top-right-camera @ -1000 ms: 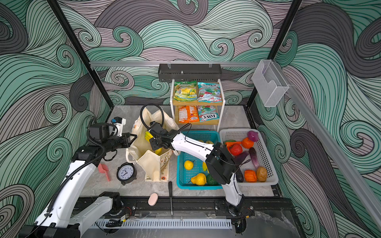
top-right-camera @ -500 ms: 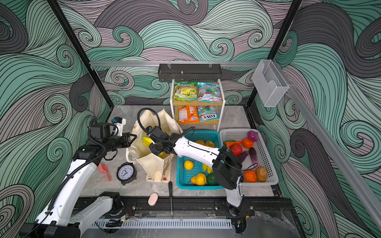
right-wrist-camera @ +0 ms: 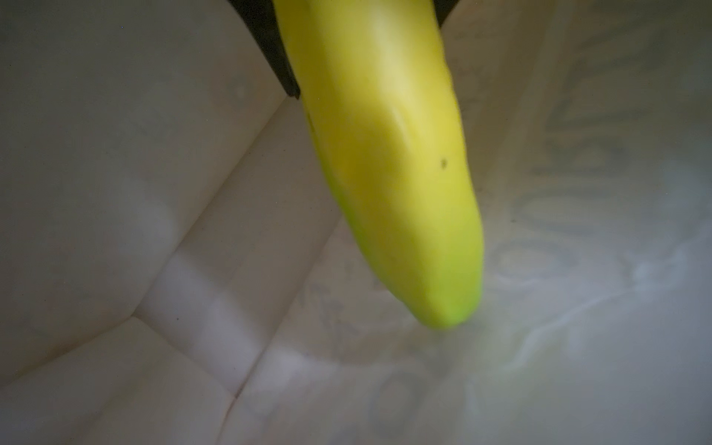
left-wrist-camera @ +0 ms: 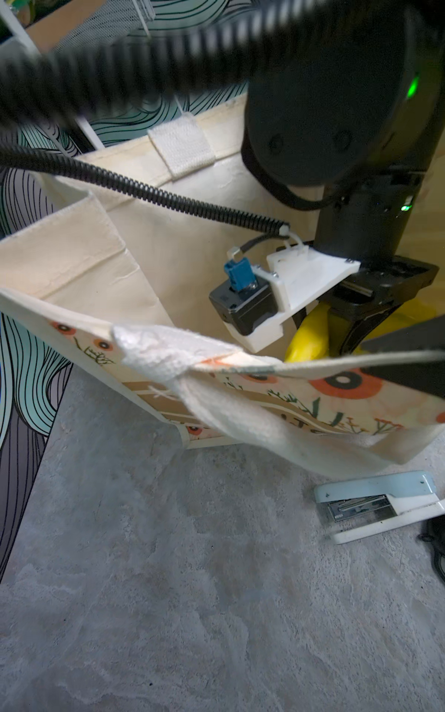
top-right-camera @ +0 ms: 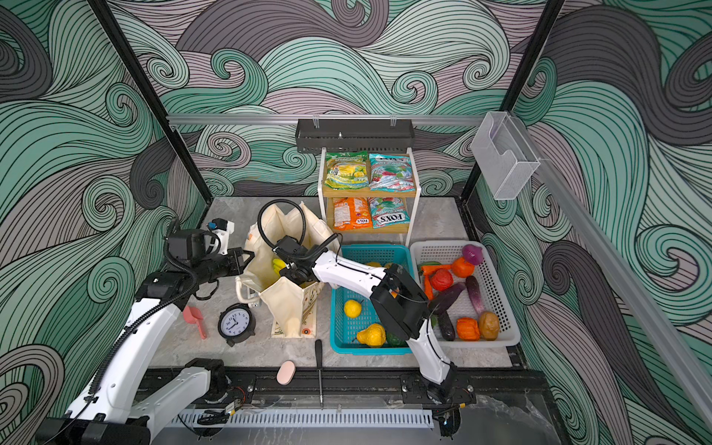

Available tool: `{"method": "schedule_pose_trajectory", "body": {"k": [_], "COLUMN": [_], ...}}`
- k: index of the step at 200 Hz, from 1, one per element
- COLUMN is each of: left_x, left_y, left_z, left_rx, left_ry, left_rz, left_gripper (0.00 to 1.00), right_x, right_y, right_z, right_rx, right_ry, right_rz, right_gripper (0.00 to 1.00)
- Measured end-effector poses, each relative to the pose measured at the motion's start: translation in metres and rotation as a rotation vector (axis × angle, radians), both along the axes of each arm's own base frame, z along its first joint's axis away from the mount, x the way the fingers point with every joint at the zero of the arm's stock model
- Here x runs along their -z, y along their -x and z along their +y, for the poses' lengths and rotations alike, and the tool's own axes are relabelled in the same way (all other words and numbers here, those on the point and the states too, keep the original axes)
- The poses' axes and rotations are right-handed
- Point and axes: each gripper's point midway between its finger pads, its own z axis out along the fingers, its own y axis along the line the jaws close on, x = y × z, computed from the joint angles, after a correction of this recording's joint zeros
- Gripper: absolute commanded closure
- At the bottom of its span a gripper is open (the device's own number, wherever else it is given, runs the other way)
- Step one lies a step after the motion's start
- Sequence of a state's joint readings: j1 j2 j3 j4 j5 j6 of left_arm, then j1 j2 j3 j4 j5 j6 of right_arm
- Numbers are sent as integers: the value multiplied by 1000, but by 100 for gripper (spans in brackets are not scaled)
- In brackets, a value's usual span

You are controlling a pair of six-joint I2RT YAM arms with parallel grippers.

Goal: Place the food into the grocery bag and tie it
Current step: 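Open the right gripper to release the banana into the bag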

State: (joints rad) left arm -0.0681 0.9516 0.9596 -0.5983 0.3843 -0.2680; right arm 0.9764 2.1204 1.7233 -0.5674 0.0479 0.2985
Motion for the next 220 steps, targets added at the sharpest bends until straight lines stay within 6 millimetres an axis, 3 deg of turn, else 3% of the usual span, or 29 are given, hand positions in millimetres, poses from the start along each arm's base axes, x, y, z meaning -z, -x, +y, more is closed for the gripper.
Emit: {"method": "schedule_pose_trajectory", "body": {"k": [68, 131, 192, 220], "left_x": [-3, -4, -4, -4], "left_y": [3, 3, 2, 2], "left_z": [5, 5, 5, 5], "left_rx": [-28, -29, -29, -30], "left_ry": [-8, -10, -10, -9], "left_rz": [-9, -13, -13, -13], "left_gripper": [100, 100, 100, 100], "right_x": [26, 28, 35, 28], "right_y": [-5, -12, -4, 1], "right_z": [2, 6, 0, -1], "right_rx": [43, 53, 42, 20], "right_ry": [10, -3, 24, 29], "right_rz": [26, 21, 54, 68], "right_gripper": [85, 74, 37, 22]}}
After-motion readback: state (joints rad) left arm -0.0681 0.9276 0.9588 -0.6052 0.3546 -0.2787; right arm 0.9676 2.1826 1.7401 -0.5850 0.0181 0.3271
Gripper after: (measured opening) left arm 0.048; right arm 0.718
